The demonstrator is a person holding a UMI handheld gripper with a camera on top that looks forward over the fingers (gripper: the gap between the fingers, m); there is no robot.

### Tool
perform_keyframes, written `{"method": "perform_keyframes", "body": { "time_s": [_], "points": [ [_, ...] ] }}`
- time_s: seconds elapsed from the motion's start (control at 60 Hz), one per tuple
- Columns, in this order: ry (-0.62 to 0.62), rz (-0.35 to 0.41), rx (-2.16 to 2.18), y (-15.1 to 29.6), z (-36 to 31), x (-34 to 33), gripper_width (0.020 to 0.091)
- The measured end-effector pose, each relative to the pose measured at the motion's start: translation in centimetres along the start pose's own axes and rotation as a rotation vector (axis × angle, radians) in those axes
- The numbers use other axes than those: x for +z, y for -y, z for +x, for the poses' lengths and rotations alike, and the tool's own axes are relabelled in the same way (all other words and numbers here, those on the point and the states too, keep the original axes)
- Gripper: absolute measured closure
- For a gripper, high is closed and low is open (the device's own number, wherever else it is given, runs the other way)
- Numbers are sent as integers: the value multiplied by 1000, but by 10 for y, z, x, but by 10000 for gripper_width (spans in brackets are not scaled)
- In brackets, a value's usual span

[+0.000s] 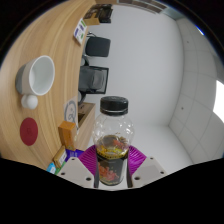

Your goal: Pour water

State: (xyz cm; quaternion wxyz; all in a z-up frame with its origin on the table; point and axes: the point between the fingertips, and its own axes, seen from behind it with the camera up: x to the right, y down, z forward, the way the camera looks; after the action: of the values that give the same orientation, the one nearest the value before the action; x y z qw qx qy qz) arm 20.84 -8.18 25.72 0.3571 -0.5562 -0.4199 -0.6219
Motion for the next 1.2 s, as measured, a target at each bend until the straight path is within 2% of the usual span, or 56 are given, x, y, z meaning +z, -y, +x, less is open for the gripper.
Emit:
{"method": "perform_keyframes", "body": {
  "time_s": [0.1, 0.267, 0.467, 0.583, 0.733, 0.883, 1.0, 1.083, 1.2],
  "points": [
    [-6, 47, -286, 31, -31, 7, 735],
    [7, 80, -543, 63, -56, 10, 736],
    [54, 115, -540, 77, -67, 7, 735],
    [139, 119, -294, 74, -63, 1, 730],
    [277, 140, 257, 69, -39, -10, 729],
    [361, 129, 749, 50, -13, -14, 729],
    [500, 137, 1129, 45, -30, -7, 728],
    [581, 112, 1339, 43, -54, -9, 729],
    [658, 110, 1465, 40, -98, -5, 730]
  ]
}}
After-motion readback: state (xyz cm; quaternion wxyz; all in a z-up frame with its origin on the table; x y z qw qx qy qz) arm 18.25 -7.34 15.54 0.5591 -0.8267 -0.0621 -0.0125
